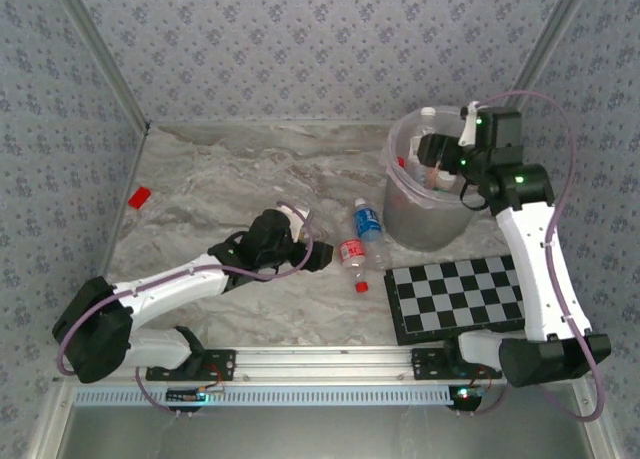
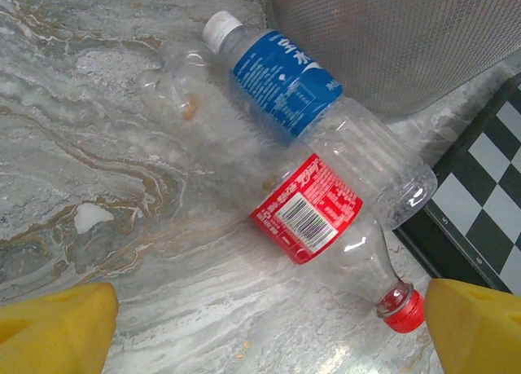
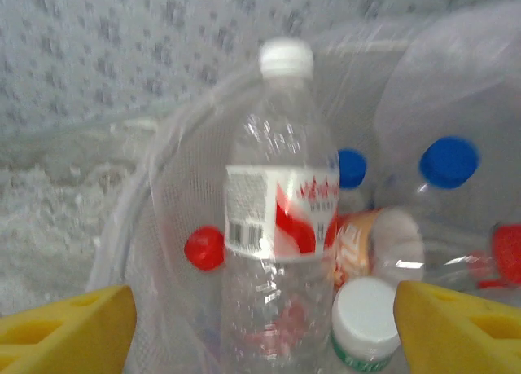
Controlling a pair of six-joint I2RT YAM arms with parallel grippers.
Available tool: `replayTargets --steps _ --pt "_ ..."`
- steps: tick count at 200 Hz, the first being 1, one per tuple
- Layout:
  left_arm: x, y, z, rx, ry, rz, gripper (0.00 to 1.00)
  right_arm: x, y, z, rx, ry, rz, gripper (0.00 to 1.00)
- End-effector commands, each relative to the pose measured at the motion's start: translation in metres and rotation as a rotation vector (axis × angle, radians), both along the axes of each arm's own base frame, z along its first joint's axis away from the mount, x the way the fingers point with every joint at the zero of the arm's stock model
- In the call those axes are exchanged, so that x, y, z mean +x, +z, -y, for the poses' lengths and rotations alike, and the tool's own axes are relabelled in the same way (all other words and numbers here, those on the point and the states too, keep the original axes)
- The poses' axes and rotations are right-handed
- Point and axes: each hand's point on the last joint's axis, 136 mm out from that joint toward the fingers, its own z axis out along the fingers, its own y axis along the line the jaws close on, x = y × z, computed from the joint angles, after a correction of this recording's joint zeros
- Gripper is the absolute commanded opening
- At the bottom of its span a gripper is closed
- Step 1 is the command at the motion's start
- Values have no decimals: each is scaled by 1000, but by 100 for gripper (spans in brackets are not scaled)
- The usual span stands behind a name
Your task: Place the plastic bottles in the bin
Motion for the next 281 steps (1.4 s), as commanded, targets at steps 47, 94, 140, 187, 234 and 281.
replayTargets --steps 47,94,140,187,234,281 --pt "-6 14 25 -73 -26 -2 96 44 -1 -5 -2 64 -18 61" --pt "-5 -7 38 -24 28 -61 98 74 -58 -1 -29 47 -98 42" --pt "-5 -34 53 29 85 -118 98 56 -104 -5 13 43 -197 26" --pt "2 -60 48 128 159 -153 97 25 -154 -13 61 30 -320 22" --pt "5 -67 40 156 207 -155 93 7 -178 -21 103 19 -374 23" --pt "5 -79 38 188 221 -175 90 11 -110 -23 95 50 -234 41"
